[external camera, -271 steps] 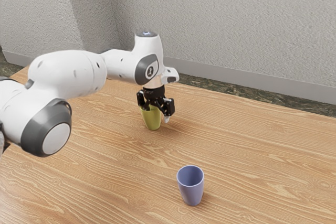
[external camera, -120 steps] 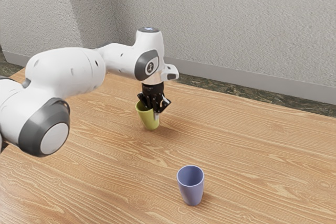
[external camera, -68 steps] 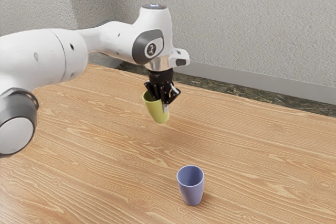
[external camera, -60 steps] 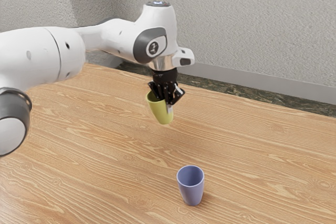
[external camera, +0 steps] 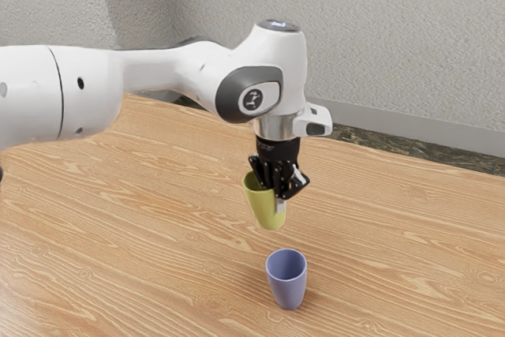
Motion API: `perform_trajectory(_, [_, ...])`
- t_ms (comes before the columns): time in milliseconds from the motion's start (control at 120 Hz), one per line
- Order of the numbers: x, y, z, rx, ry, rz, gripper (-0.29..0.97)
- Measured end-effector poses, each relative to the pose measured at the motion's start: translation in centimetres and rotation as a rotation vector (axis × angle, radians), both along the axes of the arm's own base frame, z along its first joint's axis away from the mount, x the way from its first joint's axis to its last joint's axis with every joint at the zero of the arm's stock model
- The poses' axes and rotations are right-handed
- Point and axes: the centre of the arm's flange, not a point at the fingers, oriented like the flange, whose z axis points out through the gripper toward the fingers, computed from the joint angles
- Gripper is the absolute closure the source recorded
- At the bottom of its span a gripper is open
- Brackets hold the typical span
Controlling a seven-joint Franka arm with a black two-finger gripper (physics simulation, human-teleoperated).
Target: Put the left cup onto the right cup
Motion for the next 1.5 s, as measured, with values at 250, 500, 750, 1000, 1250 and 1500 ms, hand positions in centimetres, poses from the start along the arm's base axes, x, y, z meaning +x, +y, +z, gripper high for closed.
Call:
perform_trajectory(250, [-2.4,-2.4,-0.1,0.001,0.007,0.002,0.78])
perform_trajectory(500, [-3.5,-3.9,-0.7,0.006,0.010,0.015,0.78])
perform_trajectory(750, [-4.5,-5.0,-0.9,0.007,0.011,0.026,0.78])
perform_trajectory(1000, [-4.8,-5.3,-1.7,0.009,0.010,0.047,0.78])
perform_trajectory(1250, [-5.1,-5.9,-1.7,0.001,0.003,0.057,0.78])
perform_trajectory(1500, [-5.5,-5.6,-2.1,0.004,0.012,0.074,0.78])
